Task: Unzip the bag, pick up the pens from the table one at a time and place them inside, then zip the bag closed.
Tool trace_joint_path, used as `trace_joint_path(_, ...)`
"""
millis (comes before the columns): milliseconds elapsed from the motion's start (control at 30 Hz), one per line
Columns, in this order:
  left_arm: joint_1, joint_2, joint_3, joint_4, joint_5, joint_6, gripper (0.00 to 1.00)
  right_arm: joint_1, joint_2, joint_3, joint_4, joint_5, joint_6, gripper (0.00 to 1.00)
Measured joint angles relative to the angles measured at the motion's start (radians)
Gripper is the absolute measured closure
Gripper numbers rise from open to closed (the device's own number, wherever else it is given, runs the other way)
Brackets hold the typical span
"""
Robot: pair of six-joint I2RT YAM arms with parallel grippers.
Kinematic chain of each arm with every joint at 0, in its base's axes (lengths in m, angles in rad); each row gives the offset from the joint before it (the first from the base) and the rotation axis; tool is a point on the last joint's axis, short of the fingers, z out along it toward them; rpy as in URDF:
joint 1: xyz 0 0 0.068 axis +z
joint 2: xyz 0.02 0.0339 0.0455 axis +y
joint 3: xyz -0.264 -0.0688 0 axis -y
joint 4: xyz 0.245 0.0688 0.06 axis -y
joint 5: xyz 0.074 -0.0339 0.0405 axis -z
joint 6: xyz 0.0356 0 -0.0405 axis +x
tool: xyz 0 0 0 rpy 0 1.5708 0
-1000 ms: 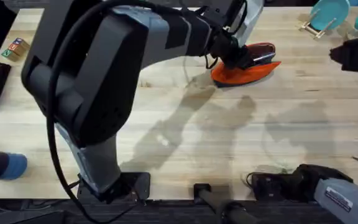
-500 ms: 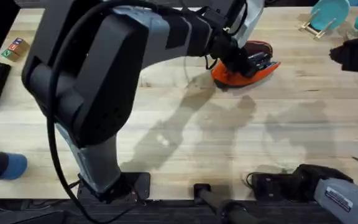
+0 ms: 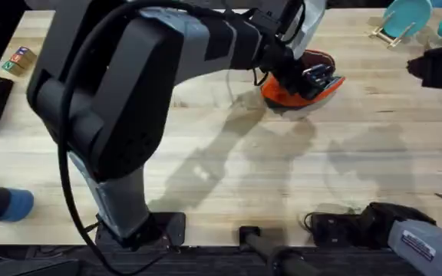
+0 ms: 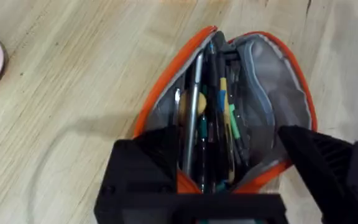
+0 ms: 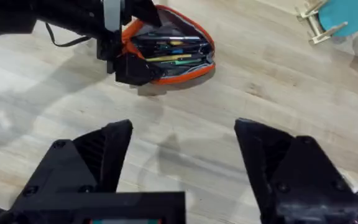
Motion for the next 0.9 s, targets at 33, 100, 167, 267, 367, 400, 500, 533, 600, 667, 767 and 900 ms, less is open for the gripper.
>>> trace_joint_path(33, 0.0, 0.0, 0.0, 0.0, 0.0, 0.0, 0.007, 0.0, 0.0, 0.0, 0.0, 0.0, 0.0, 0.005)
trace_joint_path(100, 0.0, 0.0, 0.0, 0.001, 0.0, -0.001, 0.005, 0.0, 0.0, 0.0, 0.0, 0.0, 0.0, 0.005)
trace_joint_path(167, 0.0, 0.0, 0.0, 0.005, 0.0, -0.001, 0.005, 0.0, 0.0, 0.0, 0.0, 0.0, 0.0, 0.005)
trace_joint_path(267, 0.0, 0.0, 0.0, 0.008, 0.0, -0.001, 0.006, 0.0, 0.0, 0.0, 0.0, 0.0, 0.0, 0.006)
trace_joint_path(367, 0.0, -0.001, 0.0, 0.007, 0.0, -0.001, 0.007, 0.0, 0.0, 0.0, 0.0, 0.0, 0.0, 0.005)
trace_joint_path(400, 0.0, -0.003, 0.0, 0.005, 0.0, -0.001, 0.006, 0.0, 0.0, 0.0, 0.0, 0.0, 0.0, 0.005)
trace_joint_path(500, 0.002, -0.027, 0.0, -0.006, -0.001, -0.004, 0.006, 0.0, 0.0, 0.0, 0.0, 0.0, 0.0, 0.005)
trace_joint_path(533, 0.003, -0.041, 0.0, -0.009, -0.002, -0.006, 0.006, 0.0, 0.0, 0.0, 0.0, 0.0, 0.0, 0.005)
trace_joint_path(600, 0.008, -0.077, 0.0, -0.02, -0.005, -0.011, 0.006, 0.0, 0.0, 0.0, 0.0, 0.0, 0.0, 0.005)
trace_joint_path(667, 0.015, -0.118, 0.0, -0.042, -0.007, -0.015, 0.006, 0.0, 0.0, 0.0, 0.0, 0.0, 0.0, 0.006)
trace_joint_path(767, 0.03, -0.177, 0.0, -0.089, -0.009, -0.016, 0.006, 0.0, 0.0, 0.0, 0.0, 0.0, 0.0, 0.006)
trace_joint_path(900, 0.049, -0.226, 0.0, -0.169, -0.016, -0.02, 0.006, 0.0, 0.0, 0.0, 0.0, 0.0, 0.0, 0.006)
